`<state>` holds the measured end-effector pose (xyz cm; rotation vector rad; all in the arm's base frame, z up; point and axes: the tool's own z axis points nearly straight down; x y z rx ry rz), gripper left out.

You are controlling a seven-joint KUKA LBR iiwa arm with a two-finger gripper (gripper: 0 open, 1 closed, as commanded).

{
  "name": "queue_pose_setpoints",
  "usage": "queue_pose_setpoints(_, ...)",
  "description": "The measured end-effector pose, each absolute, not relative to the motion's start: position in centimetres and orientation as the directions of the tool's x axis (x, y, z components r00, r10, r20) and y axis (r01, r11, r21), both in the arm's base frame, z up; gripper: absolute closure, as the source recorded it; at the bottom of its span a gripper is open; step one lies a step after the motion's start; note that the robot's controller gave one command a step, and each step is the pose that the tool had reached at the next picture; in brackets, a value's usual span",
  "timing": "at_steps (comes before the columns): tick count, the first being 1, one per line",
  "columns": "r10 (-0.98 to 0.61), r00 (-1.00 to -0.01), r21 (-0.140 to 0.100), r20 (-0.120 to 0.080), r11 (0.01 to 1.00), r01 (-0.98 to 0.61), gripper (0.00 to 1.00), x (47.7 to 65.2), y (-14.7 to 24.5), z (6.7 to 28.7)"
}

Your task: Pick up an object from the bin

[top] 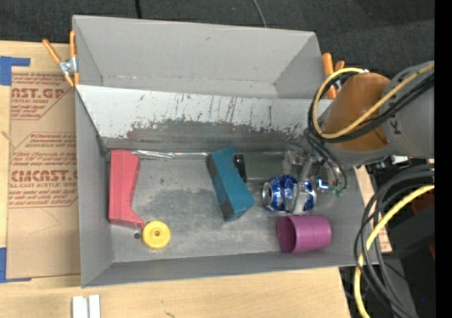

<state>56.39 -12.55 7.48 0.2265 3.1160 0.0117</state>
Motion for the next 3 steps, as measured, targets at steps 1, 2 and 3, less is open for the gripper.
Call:
queue_pose_setpoints(1,0.052,-0.998,0.006,-0.029,0.999,0.052,1.00,56.36,-12.27,8.38)
queue_pose_setpoints(2,0.052,-0.998,0.006,-0.029,0.999,0.052,1.00,56.36,-12.28,8.38)
queue_pose_setpoints(3,0.052,-0.998,0.006,-0.027,0.999,0.052,1.00,56.30,-12.25,8.68)
